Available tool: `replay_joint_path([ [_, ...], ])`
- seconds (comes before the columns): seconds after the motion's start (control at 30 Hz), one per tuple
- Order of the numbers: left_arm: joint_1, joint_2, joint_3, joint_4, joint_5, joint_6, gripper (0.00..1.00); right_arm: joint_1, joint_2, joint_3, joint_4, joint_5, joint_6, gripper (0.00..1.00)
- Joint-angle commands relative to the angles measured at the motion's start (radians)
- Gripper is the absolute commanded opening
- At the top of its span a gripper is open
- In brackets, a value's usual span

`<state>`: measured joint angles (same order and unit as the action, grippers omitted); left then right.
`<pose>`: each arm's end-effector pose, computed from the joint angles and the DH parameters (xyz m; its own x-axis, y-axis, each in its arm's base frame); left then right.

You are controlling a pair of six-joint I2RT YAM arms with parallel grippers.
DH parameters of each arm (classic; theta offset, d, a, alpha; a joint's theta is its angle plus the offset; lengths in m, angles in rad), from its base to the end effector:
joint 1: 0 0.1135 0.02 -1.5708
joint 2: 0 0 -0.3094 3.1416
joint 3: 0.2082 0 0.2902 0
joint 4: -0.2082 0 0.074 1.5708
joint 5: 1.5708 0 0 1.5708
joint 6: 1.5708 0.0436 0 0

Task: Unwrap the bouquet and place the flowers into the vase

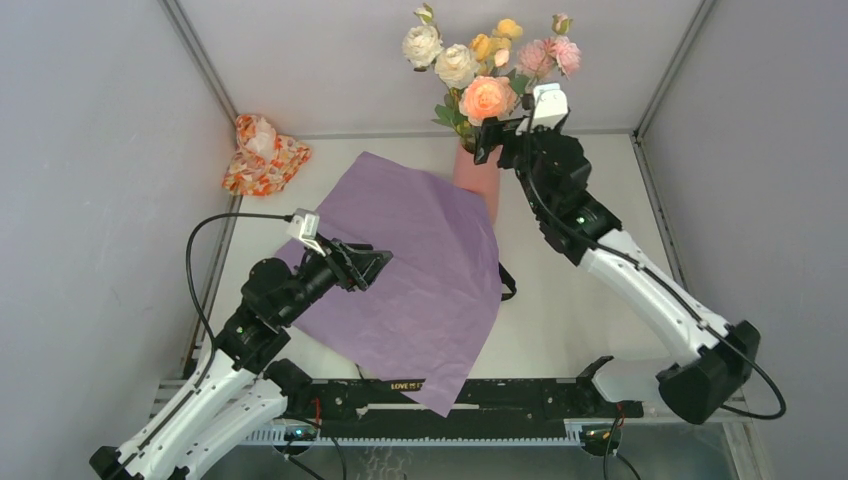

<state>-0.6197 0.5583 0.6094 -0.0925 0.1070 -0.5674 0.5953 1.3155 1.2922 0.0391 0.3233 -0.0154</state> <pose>0.1237 -0.0940 0.3470 -0.3854 -0.3814 -0.8402 0.5421 0.6432 -0.5407 0.2913 0.1806 0.4680 0.0172 -0.0060 -0.9998 -0.2684 0.9632 -0.0104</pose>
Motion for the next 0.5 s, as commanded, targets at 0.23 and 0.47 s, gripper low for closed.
replay_joint_path([
  [0.23, -0.005, -0.012, -0.019, 0.024, -0.023, -0.022, 0.68, 0.131, -0.31, -0.026, -0.145, 0.38, 0.064, 1.0],
  [0.47, -0.005, -0.062, -0.04, -0.014, -0.063, -0.044, 0.68, 0.136, -0.638, -0.274, -0.271, 0.442, 0.232, 1.0],
])
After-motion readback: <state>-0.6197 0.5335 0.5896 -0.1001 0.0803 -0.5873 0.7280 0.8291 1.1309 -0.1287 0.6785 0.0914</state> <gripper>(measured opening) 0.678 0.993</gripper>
